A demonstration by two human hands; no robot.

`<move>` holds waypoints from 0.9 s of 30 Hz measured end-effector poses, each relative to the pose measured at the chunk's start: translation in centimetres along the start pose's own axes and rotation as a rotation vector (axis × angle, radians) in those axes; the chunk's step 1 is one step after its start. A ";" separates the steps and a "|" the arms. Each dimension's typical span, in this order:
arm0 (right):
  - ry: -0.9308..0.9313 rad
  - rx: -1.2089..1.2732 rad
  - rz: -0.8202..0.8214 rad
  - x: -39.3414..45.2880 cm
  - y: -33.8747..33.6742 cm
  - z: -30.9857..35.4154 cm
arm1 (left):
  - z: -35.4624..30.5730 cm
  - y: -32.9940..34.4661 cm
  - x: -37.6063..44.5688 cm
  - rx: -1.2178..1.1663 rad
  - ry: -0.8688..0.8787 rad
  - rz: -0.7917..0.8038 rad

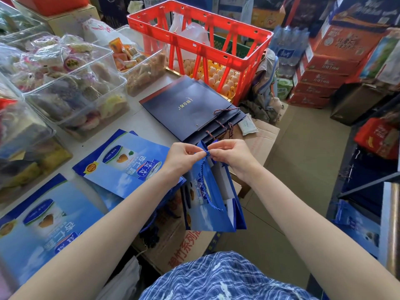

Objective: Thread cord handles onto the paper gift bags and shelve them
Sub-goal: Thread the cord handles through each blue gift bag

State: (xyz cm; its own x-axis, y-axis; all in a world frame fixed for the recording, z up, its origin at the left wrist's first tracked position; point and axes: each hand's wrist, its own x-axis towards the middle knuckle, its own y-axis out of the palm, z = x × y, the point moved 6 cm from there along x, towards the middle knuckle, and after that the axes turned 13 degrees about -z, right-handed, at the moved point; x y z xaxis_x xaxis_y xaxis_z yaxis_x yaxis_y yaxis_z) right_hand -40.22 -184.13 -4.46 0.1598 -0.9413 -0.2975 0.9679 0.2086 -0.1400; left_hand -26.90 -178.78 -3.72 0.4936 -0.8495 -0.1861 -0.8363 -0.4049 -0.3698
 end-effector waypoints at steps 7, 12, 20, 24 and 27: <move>-0.031 -0.025 0.030 -0.1 0.3 0.2 | -0.1 -0.1 0.1 -0.054 -0.025 0.086; -0.129 -0.118 0.102 -1.0 0.4 1.2 | 0.7 0.0 0.4 -0.070 -0.166 0.096; -0.217 -0.139 0.102 -1.5 0.1 1.3 | 1.5 0.1 0.4 -0.103 -0.202 0.086; -0.210 -0.015 0.053 -1.7 -0.3 1.4 | 2.5 0.3 0.2 -0.168 -0.228 0.064; -0.203 0.026 0.066 -1.6 -0.6 1.5 | 4.1 1.4 -0.3 -0.132 -0.278 0.145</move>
State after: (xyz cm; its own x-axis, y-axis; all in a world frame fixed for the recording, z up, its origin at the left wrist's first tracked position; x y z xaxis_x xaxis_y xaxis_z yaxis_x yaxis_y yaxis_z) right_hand -40.78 -183.14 -2.50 0.2558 -0.9607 -0.1083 0.9585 0.2666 -0.1010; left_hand -27.21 -177.73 -7.96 0.3979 -0.7844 -0.4758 -0.9174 -0.3422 -0.2031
